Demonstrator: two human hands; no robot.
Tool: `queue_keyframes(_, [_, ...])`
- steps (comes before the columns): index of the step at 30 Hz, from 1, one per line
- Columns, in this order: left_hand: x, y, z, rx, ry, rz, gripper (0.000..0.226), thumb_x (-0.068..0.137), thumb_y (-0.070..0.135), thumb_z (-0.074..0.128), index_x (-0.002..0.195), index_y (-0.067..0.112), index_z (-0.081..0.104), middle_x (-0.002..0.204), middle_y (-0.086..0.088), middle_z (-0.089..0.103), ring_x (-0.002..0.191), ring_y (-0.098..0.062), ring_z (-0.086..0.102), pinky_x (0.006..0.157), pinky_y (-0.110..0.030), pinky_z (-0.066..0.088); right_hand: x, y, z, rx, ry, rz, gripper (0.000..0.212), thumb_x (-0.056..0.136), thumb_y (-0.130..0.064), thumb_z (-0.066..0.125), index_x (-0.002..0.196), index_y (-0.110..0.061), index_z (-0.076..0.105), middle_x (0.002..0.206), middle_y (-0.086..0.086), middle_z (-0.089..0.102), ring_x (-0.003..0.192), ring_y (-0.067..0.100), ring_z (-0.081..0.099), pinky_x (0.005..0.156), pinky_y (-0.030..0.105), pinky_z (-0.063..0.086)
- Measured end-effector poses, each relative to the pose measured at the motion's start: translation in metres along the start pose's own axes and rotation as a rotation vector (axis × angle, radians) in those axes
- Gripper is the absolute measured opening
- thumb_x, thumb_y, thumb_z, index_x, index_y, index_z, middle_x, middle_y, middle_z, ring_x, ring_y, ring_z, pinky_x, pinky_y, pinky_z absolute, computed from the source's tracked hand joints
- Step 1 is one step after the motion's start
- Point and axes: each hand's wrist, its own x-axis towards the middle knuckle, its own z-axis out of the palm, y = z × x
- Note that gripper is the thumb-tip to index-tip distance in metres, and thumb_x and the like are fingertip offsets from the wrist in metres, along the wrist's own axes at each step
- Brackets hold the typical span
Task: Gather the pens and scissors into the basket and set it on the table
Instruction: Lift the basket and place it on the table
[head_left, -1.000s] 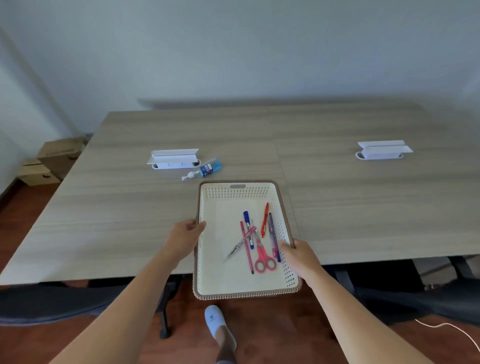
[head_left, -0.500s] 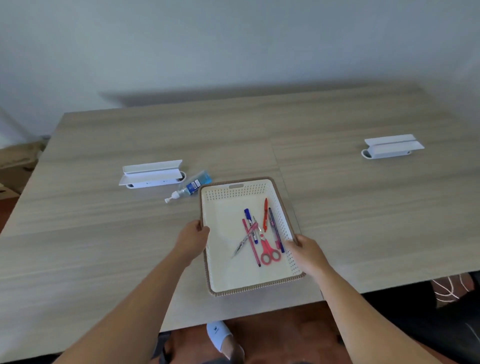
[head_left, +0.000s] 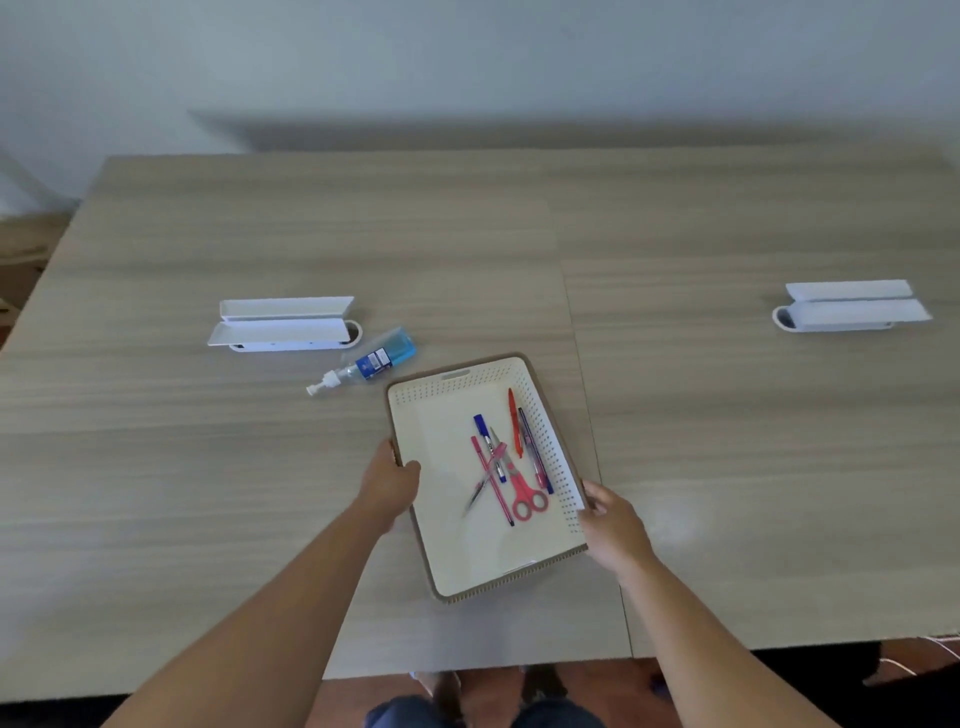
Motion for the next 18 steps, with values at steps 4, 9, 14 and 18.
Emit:
queue_keyframes(4, [0.032,-0.018,0.017,-0.166,0.051,-0.095,0.048,0.080,0.014,0.054,0.126,0.028,0.054,0.122,-0.008,0.074,0.109,-0.035,0.073,0.095,-0.059,0.061,0.026,-0.014,-0.015,-0.111,0.054,0.032,0.032,0.096,-0.007,0.055,0.112,-0.027,0.075,0.106,-0.004,0.080,0.091,0.020,0.074,0.064,0.030,0.052])
queue_keyframes(9, [0.000,0.015,0.030,-0.297,0.033,-0.215,0.030,0.094,-0.010,0.047,0.111,0.014,0.054,0.105,-0.012,0.071,0.082,-0.027,0.069,0.073,-0.044,0.062,0.073,-0.015,-0.032,-0.107,0.033,0.115,0.022,0.099,-0.014,0.058,0.114,-0.014,0.075,0.105,0.005,0.081,0.080,0.023,0.082,0.061,0.031,0.058])
queue_keyframes(14, [0.029,0.012,0.013,-0.172,0.119,-0.252,0.083,0.092,0.018,0.064,0.163,0.018,0.021,0.141,-0.017,0.060,0.121,-0.037,0.067,0.100,-0.053,0.058,0.109,-0.027,-0.049,-0.049,0.001,0.154,0.025,0.105,-0.007,0.053,0.110,-0.014,0.077,0.103,0.010,0.081,0.076,0.032,0.084,0.072,0.041,0.070])
queue_keyframes(18, [0.045,0.025,-0.006,0.193,0.254,0.019,0.088,0.100,0.016,0.066,0.171,0.020,0.015,0.171,-0.013,0.032,0.149,-0.035,0.045,0.118,-0.048,0.043,0.131,-0.046,-0.067,-0.053,0.039,0.123,0.018,0.107,-0.011,0.055,0.111,-0.020,0.070,0.107,0.010,0.079,0.085,0.033,0.082,0.061,0.036,0.069])
